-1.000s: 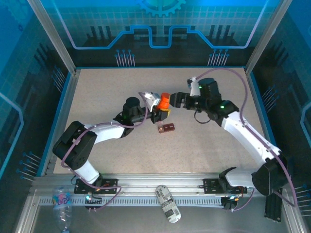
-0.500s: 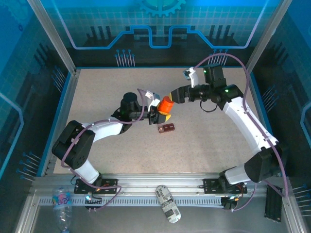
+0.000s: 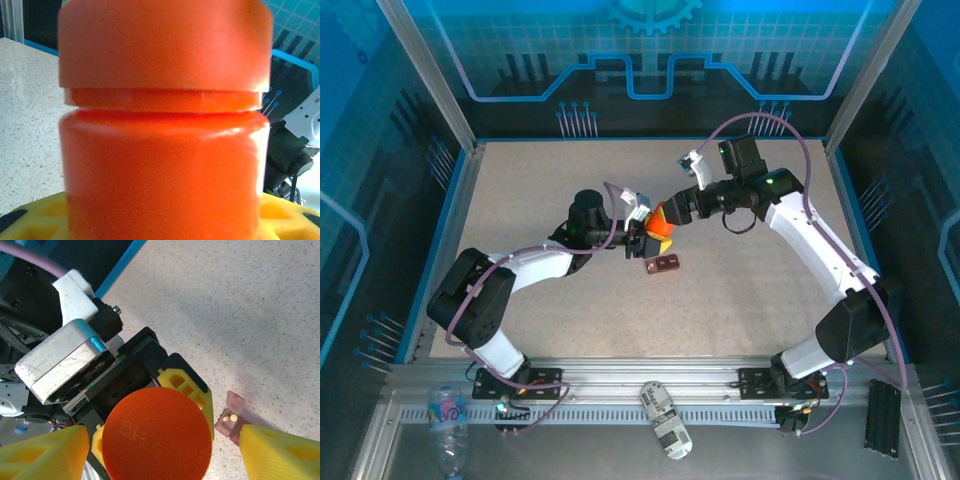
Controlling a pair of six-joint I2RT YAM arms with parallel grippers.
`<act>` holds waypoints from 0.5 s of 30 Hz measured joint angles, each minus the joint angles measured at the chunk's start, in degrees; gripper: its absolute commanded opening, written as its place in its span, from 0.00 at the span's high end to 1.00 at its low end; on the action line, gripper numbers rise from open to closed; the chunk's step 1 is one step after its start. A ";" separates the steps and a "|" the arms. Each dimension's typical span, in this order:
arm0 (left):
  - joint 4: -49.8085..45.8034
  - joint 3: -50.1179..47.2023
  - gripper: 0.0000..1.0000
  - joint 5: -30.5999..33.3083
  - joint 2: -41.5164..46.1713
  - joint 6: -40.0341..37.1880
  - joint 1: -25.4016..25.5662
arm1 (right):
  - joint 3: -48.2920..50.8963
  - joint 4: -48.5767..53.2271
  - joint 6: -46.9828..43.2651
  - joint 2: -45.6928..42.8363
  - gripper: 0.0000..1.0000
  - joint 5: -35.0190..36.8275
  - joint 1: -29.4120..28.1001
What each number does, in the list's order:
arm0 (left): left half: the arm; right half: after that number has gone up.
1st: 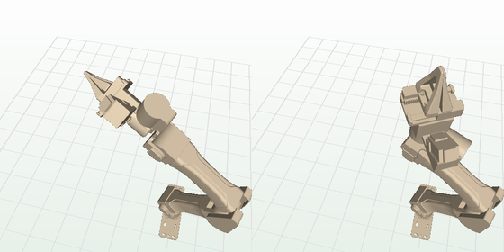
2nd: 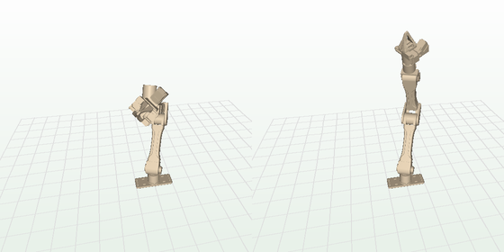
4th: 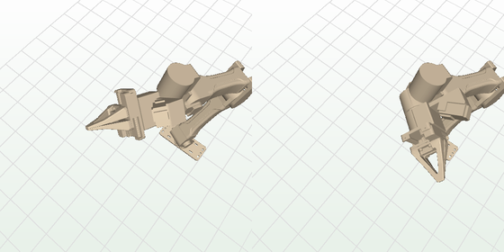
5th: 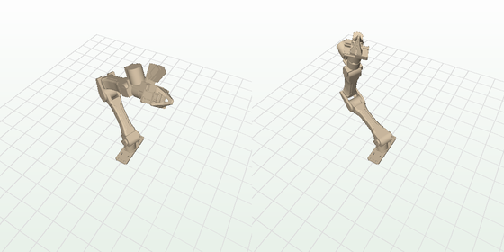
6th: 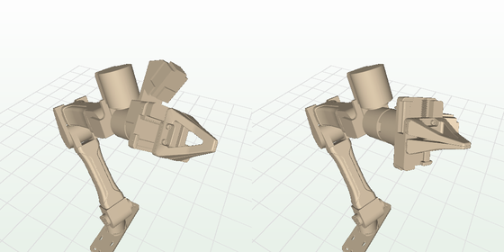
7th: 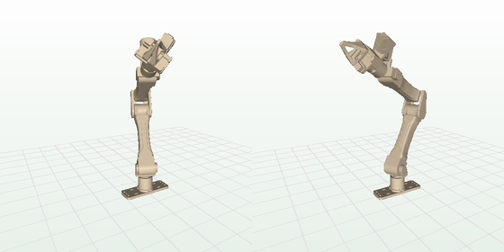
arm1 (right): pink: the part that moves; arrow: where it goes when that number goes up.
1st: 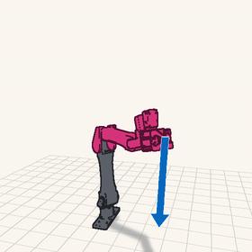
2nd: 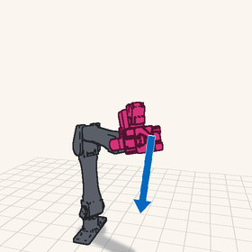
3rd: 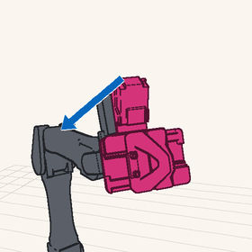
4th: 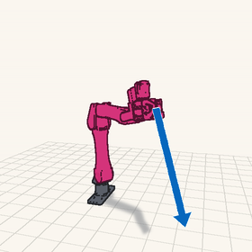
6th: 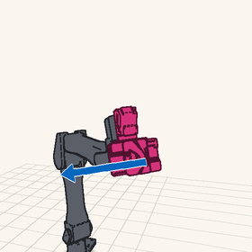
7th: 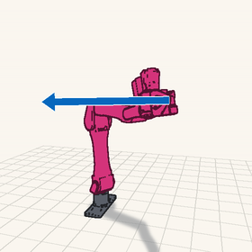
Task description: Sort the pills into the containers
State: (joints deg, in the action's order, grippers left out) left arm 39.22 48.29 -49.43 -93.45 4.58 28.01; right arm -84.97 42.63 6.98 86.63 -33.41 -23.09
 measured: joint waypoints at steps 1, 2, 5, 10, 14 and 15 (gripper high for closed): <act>0.00 0.00 1.00 0.00 0.00 0.00 0.00 | 0.00 0.04 -0.04 0.15 0.33 -0.09 -0.17; 0.00 0.00 1.00 0.00 0.00 0.00 0.00 | 0.00 0.04 -0.11 0.31 0.41 -0.13 -0.44; -0.24 0.04 1.00 -0.13 0.00 0.02 0.00 | 0.00 0.04 -0.20 0.66 0.57 -0.15 -0.76; -1.16 0.07 1.00 -0.35 0.00 0.00 -0.17 | 0.94 -1.20 1.36 0.50 0.69 -0.02 -0.74; -2.95 -0.04 1.00 1.99 0.00 -0.26 -0.20 | 4.35 -5.64 6.54 -0.61 0.71 2.91 -1.49; -3.04 -0.31 1.00 3.26 0.00 -0.66 -0.13 | 5.25 -7.17 8.50 -1.05 0.71 4.68 -2.12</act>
State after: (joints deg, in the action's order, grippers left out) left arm 36.18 47.99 -46.17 -93.45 3.92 27.88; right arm -79.72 35.46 15.49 85.58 -28.73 -25.21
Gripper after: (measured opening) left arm 0.527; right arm 0.408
